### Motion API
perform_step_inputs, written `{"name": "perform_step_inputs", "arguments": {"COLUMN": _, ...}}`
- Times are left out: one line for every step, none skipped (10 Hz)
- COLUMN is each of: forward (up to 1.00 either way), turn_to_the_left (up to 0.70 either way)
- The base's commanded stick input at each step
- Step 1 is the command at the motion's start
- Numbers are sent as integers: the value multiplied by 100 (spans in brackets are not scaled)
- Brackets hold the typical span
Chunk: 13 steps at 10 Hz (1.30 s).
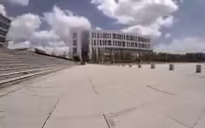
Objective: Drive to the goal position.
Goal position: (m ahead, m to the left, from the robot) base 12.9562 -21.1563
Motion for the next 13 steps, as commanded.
{"name": "perform_step_inputs", "arguments": {"forward": 70, "turn_to_the_left": 0}}
{"name": "perform_step_inputs", "arguments": {"forward": 70, "turn_to_the_left": 0}}
{"name": "perform_step_inputs", "arguments": {"forward": 70, "turn_to_the_left": 0}}
{"name": "perform_step_inputs", "arguments": {"forward": 70, "turn_to_the_left": 0}}
{"name": "perform_step_inputs", "arguments": {"forward": 70, "turn_to_the_left": 0}}
{"name": "perform_step_inputs", "arguments": {"forward": 70, "turn_to_the_left": 0}}
{"name": "perform_step_inputs", "arguments": {"forward": 70, "turn_to_the_left": 0}}
{"name": "perform_step_inputs", "arguments": {"forward": 70, "turn_to_the_left": 0}}
{"name": "perform_step_inputs", "arguments": {"forward": 70, "turn_to_the_left": 0}}
{"name": "perform_step_inputs", "arguments": {"forward": 70, "turn_to_the_left": 0}}
{"name": "perform_step_inputs", "arguments": {"forward": 70, "turn_to_the_left": 0}}
{"name": "perform_step_inputs", "arguments": {"forward": 70, "turn_to_the_left": 0}}
{"name": "perform_step_inputs", "arguments": {"forward": 70, "turn_to_the_left": 0}}
